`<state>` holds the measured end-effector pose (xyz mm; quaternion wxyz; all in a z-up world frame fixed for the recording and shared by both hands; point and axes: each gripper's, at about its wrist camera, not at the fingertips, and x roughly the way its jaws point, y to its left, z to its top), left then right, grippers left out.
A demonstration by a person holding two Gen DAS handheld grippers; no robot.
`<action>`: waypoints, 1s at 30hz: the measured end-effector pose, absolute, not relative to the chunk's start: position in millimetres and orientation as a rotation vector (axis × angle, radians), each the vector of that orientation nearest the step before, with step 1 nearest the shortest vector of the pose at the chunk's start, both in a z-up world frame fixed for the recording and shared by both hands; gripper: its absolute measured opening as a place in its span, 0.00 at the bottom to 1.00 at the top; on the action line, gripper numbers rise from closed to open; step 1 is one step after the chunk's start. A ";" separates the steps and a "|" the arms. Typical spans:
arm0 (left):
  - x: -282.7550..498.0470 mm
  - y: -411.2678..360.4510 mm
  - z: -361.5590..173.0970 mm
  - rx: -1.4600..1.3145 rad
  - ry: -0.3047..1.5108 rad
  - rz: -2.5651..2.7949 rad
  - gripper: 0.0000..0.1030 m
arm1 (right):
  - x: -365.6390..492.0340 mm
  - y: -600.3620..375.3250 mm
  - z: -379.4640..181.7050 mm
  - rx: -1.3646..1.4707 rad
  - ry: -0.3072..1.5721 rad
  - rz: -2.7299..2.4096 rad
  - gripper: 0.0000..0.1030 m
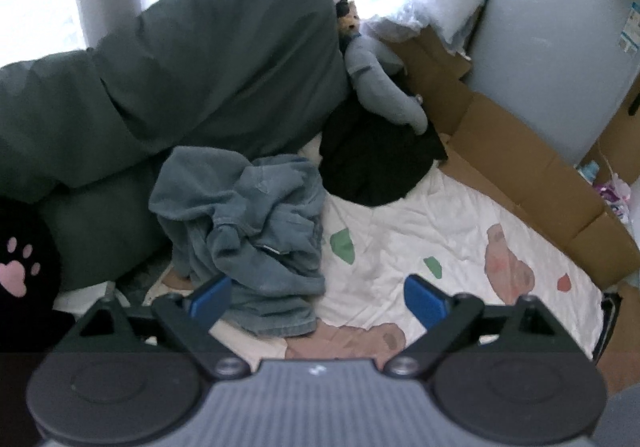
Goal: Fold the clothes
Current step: 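Move the left tool toward the crumpled blue denim shirt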
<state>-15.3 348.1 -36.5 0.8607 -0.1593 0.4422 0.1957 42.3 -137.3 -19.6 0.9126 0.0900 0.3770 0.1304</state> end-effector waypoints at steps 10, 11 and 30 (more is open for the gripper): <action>-2.6 358.9 -75.8 -0.384 0.941 0.421 0.92 | 59.1 -131.2 -67.5 0.200 0.834 0.268 0.99; -1.0 358.9 -79.6 -0.379 0.940 0.416 0.92 | 61.4 -129.4 -72.5 0.197 0.842 0.274 0.99; 12.9 395.7 -190.8 -0.403 0.952 0.511 0.91 | 90.7 -111.2 -189.1 0.287 0.890 0.323 0.98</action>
